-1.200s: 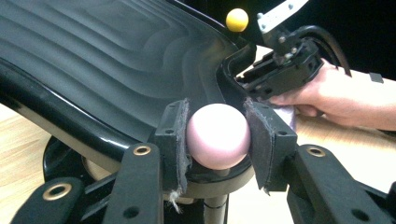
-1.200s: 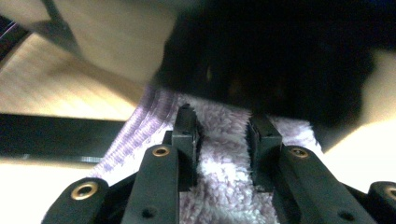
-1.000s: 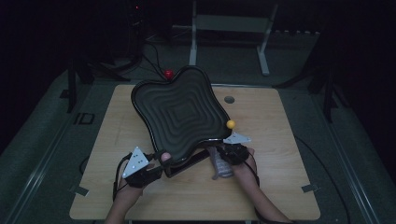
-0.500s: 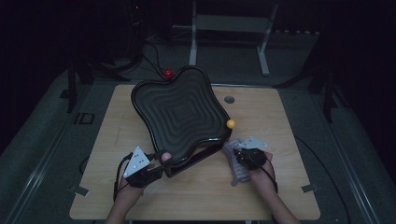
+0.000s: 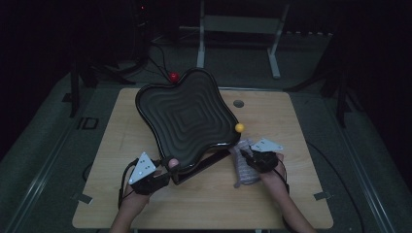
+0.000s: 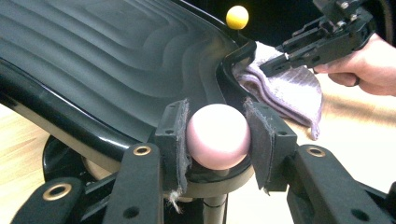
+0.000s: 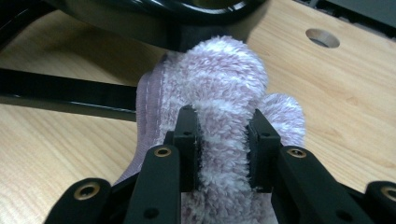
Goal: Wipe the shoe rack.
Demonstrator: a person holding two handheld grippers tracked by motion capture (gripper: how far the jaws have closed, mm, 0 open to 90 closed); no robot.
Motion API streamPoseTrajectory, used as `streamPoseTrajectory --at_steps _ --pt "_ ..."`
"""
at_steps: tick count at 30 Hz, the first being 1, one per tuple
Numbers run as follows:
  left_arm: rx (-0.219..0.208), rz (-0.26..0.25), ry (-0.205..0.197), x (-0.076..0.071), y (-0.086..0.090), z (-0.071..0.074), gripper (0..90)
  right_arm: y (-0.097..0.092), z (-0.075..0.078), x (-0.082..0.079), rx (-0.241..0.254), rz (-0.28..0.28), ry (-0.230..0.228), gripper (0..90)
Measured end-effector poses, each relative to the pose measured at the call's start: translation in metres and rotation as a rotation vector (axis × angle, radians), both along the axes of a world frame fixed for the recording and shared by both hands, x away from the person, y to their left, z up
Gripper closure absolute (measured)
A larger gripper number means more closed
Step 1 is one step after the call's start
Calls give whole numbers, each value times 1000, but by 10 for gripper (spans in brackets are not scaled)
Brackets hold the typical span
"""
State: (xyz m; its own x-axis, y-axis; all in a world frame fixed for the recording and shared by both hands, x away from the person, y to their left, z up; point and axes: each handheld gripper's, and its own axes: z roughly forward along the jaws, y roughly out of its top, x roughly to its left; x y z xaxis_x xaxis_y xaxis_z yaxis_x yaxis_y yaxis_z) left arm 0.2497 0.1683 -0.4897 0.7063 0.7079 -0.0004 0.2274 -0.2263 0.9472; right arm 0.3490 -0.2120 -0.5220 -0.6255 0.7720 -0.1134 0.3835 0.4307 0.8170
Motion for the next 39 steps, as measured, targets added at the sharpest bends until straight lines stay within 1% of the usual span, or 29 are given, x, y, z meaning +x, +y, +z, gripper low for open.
streamPoseTrajectory --at_steps 1,2,4,5,7,10,12,13,15,17,19,20,23,26,29,31,32,34,36,37,39 --pt "-4 -2 1 0 1 0 599 -1 -2 2 2 -12 11 706" --pt "-5 -3 1 0 1 0 600 0 -9 6 -30 -41 39 705" --pt "-7 -7 1 1 1 -1 600 1 -15 9 -39 -36 61 704" --pt "-7 -10 2 1 2 0 600 2 -15 9 -44 -30 51 704" --pt "-13 -11 1 1 3 -1 600 4 -12 9 -53 -1 25 700" --pt "-12 -17 4 1 4 -1 600 7 -1 8 -28 22 -27 695" --pt "-17 -15 4 1 4 -1 600 8 1 11 -20 27 -38 691" --pt "-17 -14 1 1 3 -1 600 9 -1 13 -12 24 -31 692" --pt "-14 -19 5 2 4 -1 600 10 -5 18 -19 4 -6 692" --pt "-16 -18 3 2 4 -1 600 10 -8 22 -17 3 17 692" --pt "-18 -21 7 2 4 -1 600 11 -7 23 -27 5 14 692" --pt "-17 -22 7 2 4 -1 600 11 -6 23 -41 2 17 692" --pt "-20 -20 4 2 4 -1 600 12 -7 27 -35 -11 49 692" --pt "-18 -22 7 2 4 -1 601 12 -12 30 -51 -14 87 691" --pt "-20 -23 8 2 4 -1 601 13 -8 28 -54 -9 73 691" --pt "-19 -25 10 3 4 -1 601 12 -2 26 -35 -5 49 691" --pt "-19 -25 10 3 4 -1 601 12 -2 26 -35 -5 49 691" --pt "-18 -27 9 3 4 -1 601 11 -1 27 -17 -14 44 691" --pt "-17 -28 11 3 4 -1 601 11 -6 29 -16 -19 50 691" --pt "-19 -27 10 3 4 -1 601 10 -9 31 -15 -25 64 690" --pt "-19 -28 9 3 4 -1 601 11 -16 33 -32 -30 95 689"
